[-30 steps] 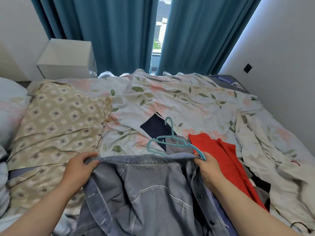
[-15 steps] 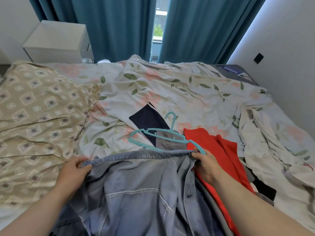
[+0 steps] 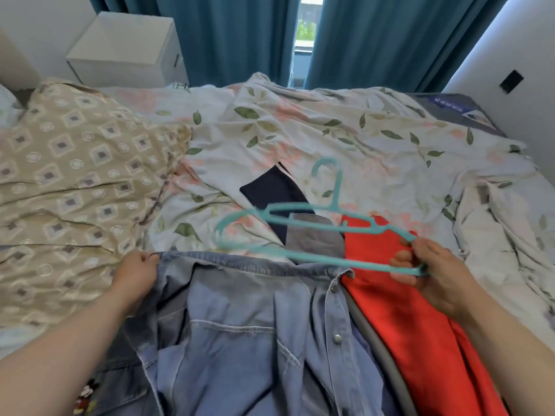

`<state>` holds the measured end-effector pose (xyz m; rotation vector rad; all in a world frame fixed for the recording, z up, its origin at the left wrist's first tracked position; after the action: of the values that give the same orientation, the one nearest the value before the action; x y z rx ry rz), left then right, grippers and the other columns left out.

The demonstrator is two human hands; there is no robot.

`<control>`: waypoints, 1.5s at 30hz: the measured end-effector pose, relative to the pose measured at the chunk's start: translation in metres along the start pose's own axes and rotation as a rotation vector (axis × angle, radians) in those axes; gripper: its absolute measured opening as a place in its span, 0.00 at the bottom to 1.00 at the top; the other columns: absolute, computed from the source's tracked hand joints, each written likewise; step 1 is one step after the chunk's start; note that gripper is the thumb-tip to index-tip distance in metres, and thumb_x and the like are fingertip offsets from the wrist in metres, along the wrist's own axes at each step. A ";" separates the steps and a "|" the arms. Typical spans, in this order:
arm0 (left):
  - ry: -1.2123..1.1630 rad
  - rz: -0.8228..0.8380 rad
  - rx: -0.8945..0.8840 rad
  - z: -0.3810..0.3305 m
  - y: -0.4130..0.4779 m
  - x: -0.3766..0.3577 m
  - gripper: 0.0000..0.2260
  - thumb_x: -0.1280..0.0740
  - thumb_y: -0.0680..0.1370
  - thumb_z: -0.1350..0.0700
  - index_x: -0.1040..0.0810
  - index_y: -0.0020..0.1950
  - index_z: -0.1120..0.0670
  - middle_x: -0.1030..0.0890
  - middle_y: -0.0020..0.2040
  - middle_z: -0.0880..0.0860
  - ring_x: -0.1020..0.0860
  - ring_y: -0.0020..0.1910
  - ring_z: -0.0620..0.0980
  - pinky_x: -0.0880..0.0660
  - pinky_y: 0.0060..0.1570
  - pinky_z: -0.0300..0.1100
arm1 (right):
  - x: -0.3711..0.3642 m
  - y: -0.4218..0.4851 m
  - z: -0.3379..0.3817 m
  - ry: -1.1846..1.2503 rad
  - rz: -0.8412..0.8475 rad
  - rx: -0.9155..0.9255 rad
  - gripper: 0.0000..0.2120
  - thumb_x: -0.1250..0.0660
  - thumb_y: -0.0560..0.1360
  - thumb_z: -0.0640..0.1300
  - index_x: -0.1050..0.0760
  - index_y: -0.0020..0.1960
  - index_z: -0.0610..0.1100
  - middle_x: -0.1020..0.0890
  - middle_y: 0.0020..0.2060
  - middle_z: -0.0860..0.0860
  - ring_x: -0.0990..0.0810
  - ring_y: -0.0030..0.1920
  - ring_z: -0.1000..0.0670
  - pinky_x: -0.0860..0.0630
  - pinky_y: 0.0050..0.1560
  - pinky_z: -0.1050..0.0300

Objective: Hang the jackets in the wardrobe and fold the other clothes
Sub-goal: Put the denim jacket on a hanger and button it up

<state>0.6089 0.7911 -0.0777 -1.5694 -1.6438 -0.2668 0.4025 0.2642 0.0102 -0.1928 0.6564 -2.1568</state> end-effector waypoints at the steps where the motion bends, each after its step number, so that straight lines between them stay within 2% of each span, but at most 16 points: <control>1: -0.044 0.020 0.014 -0.001 0.004 0.003 0.15 0.38 0.81 0.58 0.29 0.34 0.58 0.27 0.31 0.57 0.29 0.32 0.52 0.36 0.33 0.44 | -0.008 -0.007 -0.015 -0.051 0.040 -0.057 0.10 0.43 0.83 0.42 0.24 0.51 0.39 0.18 0.32 0.46 0.16 0.33 0.48 0.19 0.28 0.52; 5: -0.308 0.146 0.144 -0.002 0.015 0.007 0.13 0.38 0.81 0.59 0.24 0.39 0.62 0.23 0.37 0.61 0.24 0.37 0.55 0.27 0.36 0.46 | -0.048 -0.029 -0.086 -0.173 0.116 -0.202 0.10 0.41 0.83 0.41 0.23 0.52 0.38 0.19 0.32 0.43 0.18 0.31 0.47 0.19 0.28 0.52; 10: -0.689 0.409 0.330 -0.017 0.001 -0.013 0.12 0.41 0.81 0.65 0.26 0.61 0.70 0.23 0.52 0.66 0.22 0.47 0.59 0.21 0.50 0.51 | -0.094 -0.030 -0.150 -0.214 0.090 -0.262 0.10 0.41 0.83 0.42 0.23 0.50 0.38 0.19 0.32 0.45 0.18 0.31 0.47 0.20 0.28 0.53; 13: -0.665 0.532 0.326 -0.022 -0.020 -0.038 0.09 0.42 0.80 0.68 0.24 0.53 0.67 0.22 0.43 0.63 0.21 0.35 0.53 0.21 0.31 0.39 | -0.124 -0.027 -0.181 -0.217 0.097 -0.324 0.10 0.40 0.83 0.43 0.23 0.51 0.39 0.19 0.35 0.45 0.17 0.34 0.49 0.19 0.32 0.52; 16: -0.608 0.565 0.286 -0.007 -0.029 -0.053 0.08 0.39 0.82 0.59 0.23 0.46 0.58 0.23 0.37 0.57 0.23 0.33 0.50 0.23 0.29 0.40 | -0.140 -0.020 -0.194 -0.504 0.097 -0.252 0.08 0.36 0.81 0.45 0.23 0.47 0.41 0.19 0.39 0.45 0.19 0.39 0.48 0.19 0.39 0.49; 18: -0.418 0.434 0.149 0.018 -0.012 -0.039 0.11 0.37 0.82 0.54 0.25 0.39 0.54 0.25 0.34 0.55 0.25 0.33 0.52 0.26 0.34 0.44 | -0.137 -0.014 -0.177 -0.908 0.051 -0.042 0.09 0.34 0.79 0.50 0.22 0.43 0.47 0.18 0.38 0.52 0.20 0.40 0.51 0.24 0.40 0.55; 20: 0.091 0.220 -0.122 0.039 0.012 -0.013 0.08 0.33 0.79 0.54 0.24 0.40 0.53 0.21 0.39 0.56 0.22 0.40 0.56 0.28 0.41 0.47 | -0.123 -0.017 -0.149 -1.010 -0.133 0.177 0.08 0.35 0.77 0.50 0.23 0.40 0.50 0.18 0.36 0.55 0.21 0.40 0.52 0.30 0.37 0.57; 23: 0.549 0.360 -0.202 0.078 0.013 -0.024 0.09 0.31 0.77 0.50 0.22 0.50 0.56 0.19 0.49 0.57 0.21 0.50 0.58 0.28 0.45 0.46 | -0.077 -0.019 -0.127 -0.965 -0.452 0.349 0.06 0.35 0.76 0.37 0.20 0.49 0.44 0.17 0.45 0.47 0.21 0.48 0.44 0.29 0.47 0.54; 27: 0.619 0.558 -0.237 0.101 0.000 -0.045 0.08 0.33 0.78 0.44 0.23 0.48 0.48 0.19 0.46 0.48 0.21 0.46 0.48 0.28 0.44 0.42 | -0.075 0.006 -0.166 -1.186 -0.123 0.057 0.10 0.35 0.78 0.41 0.21 0.54 0.36 0.17 0.53 0.39 0.21 0.57 0.38 0.28 0.54 0.48; 31: 0.541 0.604 -0.287 0.097 -0.008 -0.055 0.03 0.31 0.76 0.48 0.24 0.44 0.46 0.18 0.46 0.45 0.20 0.49 0.47 0.25 0.49 0.43 | -0.092 0.012 -0.173 -1.076 0.069 -0.038 0.15 0.31 0.76 0.51 0.18 0.44 0.39 0.16 0.38 0.46 0.20 0.40 0.49 0.25 0.44 0.51; 33: 0.619 0.548 -0.351 0.098 -0.010 -0.052 0.03 0.34 0.78 0.51 0.25 0.50 0.42 0.18 0.52 0.46 0.20 0.54 0.49 0.28 0.49 0.43 | -0.091 0.010 -0.158 -1.077 0.001 0.057 0.13 0.30 0.77 0.43 0.21 0.37 0.36 0.20 0.32 0.45 0.24 0.36 0.49 0.30 0.39 0.50; 36: 0.655 0.387 -0.429 0.094 -0.007 -0.038 0.05 0.37 0.79 0.50 0.27 0.54 0.41 0.17 0.54 0.50 0.20 0.52 0.53 0.32 0.41 0.43 | -0.085 0.002 -0.133 -0.607 -0.085 0.097 0.11 0.33 0.78 0.40 0.18 0.39 0.36 0.16 0.37 0.45 0.24 0.40 0.51 0.28 0.43 0.53; 38: 0.633 0.322 -0.441 0.087 -0.002 -0.031 0.04 0.39 0.80 0.48 0.30 0.46 0.43 0.18 0.48 0.51 0.21 0.46 0.53 0.34 0.37 0.44 | -0.117 -0.005 -0.130 -0.501 0.103 0.077 0.09 0.33 0.78 0.44 0.15 0.45 0.44 0.14 0.45 0.50 0.20 0.46 0.54 0.25 0.50 0.57; 41: 0.631 0.305 -0.524 0.070 -0.002 -0.032 0.09 0.39 0.80 0.47 0.35 0.41 0.45 0.23 0.41 0.48 0.22 0.43 0.53 0.33 0.37 0.45 | -0.174 -0.016 -0.135 -0.739 0.394 0.196 0.18 0.36 0.79 0.43 0.17 0.41 0.63 0.19 0.46 0.67 0.24 0.49 0.71 0.32 0.53 0.77; 42: 0.651 0.308 -0.575 0.061 -0.005 -0.033 0.07 0.40 0.80 0.46 0.33 0.43 0.45 0.24 0.41 0.47 0.21 0.45 0.53 0.31 0.38 0.46 | -0.182 -0.012 -0.139 -0.813 0.425 0.221 0.18 0.37 0.80 0.40 0.17 0.43 0.62 0.19 0.48 0.67 0.24 0.52 0.71 0.33 0.55 0.76; 45: 0.744 0.331 -0.689 0.049 -0.013 -0.044 0.10 0.41 0.80 0.44 0.27 0.50 0.49 0.24 0.45 0.48 0.23 0.47 0.51 0.27 0.42 0.47 | -0.190 0.010 -0.154 -0.989 0.387 0.285 0.09 0.36 0.78 0.37 0.18 0.53 0.44 0.18 0.53 0.49 0.20 0.55 0.51 0.26 0.59 0.52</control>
<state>0.5717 0.7884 -0.1339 -1.8696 -0.7168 -1.1694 0.4736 0.4653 -0.1088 -0.8281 -0.1791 -1.4883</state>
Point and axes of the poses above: each hand's wrist, its own y-axis towards the middle knuckle, its own x-axis out of the back of the hand, z = x × y, the point moved 8 cm from there along y, towards the middle knuckle
